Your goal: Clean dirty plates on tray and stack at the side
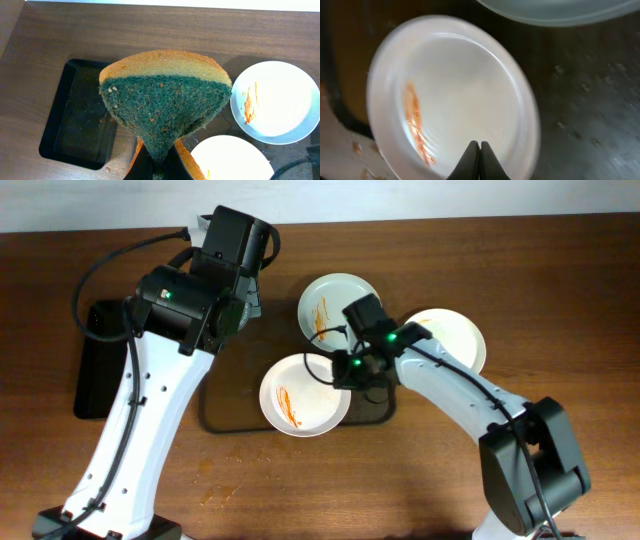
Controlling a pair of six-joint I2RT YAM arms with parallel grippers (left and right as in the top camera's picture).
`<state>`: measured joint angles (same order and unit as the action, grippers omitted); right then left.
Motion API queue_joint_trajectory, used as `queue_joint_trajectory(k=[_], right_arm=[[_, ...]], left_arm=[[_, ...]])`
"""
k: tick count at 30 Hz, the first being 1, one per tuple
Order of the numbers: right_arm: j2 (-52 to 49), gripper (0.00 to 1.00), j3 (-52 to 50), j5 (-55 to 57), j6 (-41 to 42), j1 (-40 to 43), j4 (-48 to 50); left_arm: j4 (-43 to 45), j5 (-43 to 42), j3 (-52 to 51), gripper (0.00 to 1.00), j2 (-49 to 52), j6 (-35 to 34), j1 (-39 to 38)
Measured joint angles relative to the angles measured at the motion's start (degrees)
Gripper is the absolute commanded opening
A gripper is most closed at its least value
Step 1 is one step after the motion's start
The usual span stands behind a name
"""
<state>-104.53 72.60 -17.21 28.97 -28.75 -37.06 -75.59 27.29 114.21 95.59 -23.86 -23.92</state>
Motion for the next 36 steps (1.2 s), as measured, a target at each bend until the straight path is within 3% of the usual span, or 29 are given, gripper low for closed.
queue_joint_trajectory(k=[1, 3, 6, 11, 14, 19, 24, 32, 36], right_arm=[[-0.02, 0.08, 0.0, 0.59, 1.57, -0.83, 1.99], [-0.02, 0.36, 0.04, 1.77, 4.48, -1.84, 2.86], [-0.11, 0.45, 0.48, 3.87, 7.52, -1.99, -0.46], [-0.44, 0.45, 1.11, 4.79, 8.55, 1.36, -9.7], [-1.18, 0.4, 1.14, 4.92, 8.5, 1.88, -10.38], [-5.49, 0.18, 1.14, 0.96, 7.52, 3.23, -10.08], [-5.49, 0.05, 1.14, -1.38, 6.54, 3.45, -9.53], [-5.79, 0.04, 1.14, -2.93, 6.36, 2.73, -8.0], [-6.19, 0.04, 1.44, -3.91, 8.57, -0.59, 2.27]], left_arm=[[0.0, 0.02, 0.0, 0.01, 0.0, 0.0, 0.0], [-0.02, 0.0, 0.0, 0.01, 0.0, 0.0, 0.0], [-0.02, 0.02, 0.0, 0.01, 0.0, 0.0, 0.0], [-0.09, 0.42, 0.0, 0.01, 0.0, 0.0, 0.0], [-0.09, 0.42, 0.0, 0.0, 0.0, 0.0, 0.0], [-0.11, 0.42, 0.0, 0.01, 0.0, 0.0, 0.0], [0.0, 0.42, 0.0, 0.0, 0.0, 0.0, 0.0], [0.04, 0.42, 0.0, 0.01, 0.0, 0.0, 0.0], [0.26, 0.42, 0.0, 0.01, 0.0, 0.0, 0.0]])
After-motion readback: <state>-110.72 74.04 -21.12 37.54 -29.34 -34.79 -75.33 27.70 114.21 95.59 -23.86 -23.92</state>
